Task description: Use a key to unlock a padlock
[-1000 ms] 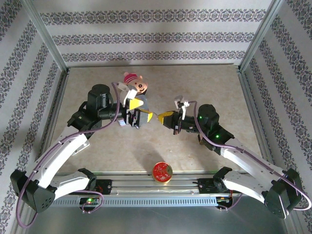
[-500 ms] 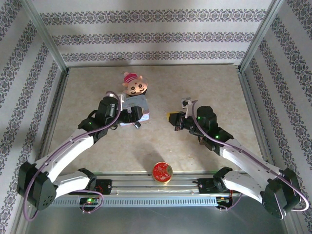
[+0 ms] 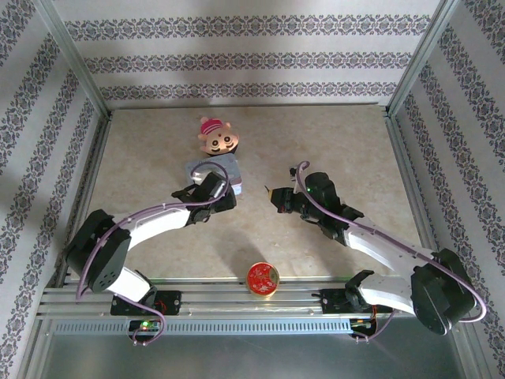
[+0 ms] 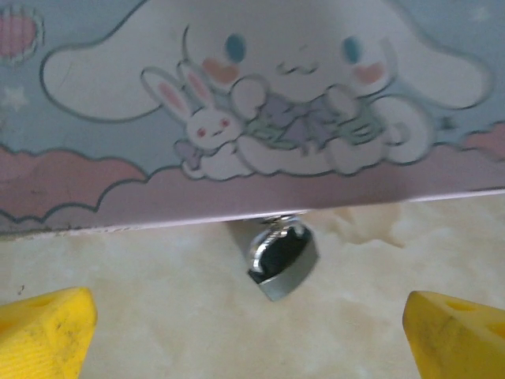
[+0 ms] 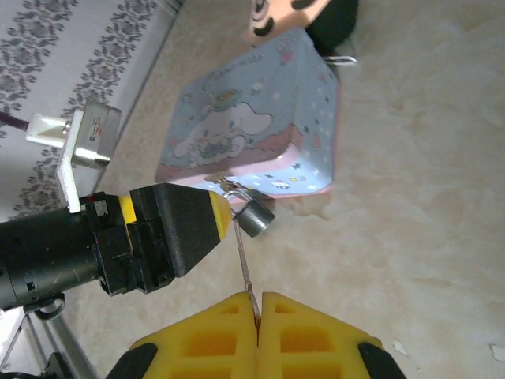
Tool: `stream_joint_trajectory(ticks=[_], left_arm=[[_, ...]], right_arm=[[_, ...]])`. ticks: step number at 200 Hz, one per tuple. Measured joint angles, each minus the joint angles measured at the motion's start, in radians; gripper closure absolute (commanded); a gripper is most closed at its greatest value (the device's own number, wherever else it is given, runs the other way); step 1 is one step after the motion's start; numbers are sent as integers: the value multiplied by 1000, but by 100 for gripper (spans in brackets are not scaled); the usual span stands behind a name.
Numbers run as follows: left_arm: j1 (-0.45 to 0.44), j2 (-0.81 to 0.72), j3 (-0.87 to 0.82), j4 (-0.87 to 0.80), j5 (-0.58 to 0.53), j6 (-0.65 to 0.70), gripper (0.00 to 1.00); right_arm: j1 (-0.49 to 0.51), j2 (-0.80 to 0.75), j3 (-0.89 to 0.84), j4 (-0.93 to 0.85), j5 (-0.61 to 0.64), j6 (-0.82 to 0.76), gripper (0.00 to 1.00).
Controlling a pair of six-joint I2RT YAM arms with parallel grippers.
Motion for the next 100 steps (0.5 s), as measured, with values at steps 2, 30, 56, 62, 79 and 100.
stream_joint_trajectory(ticks=[2,30,56,62,79,100], left_arm=[[-3,5,0,-1,-5,-5,0],[-18,65,2,-1,-58,-82,2],[-21,122,8,16,-93,-129,5],[-21,133,10,22,-101,-135,6],[-22,163,22,41,-121,-153,10],[-22,194,42,67,-129,-166,14]], right_arm=[[0,1,-1,0,1,0,100],[0,24,-5,2,13,3,100],[0,37,-5,3,23,3,100],[0,38,-5,4,24,3,100],[0,39,-8,5,28,3,100],[0,38,-16,11,42,3,100]])
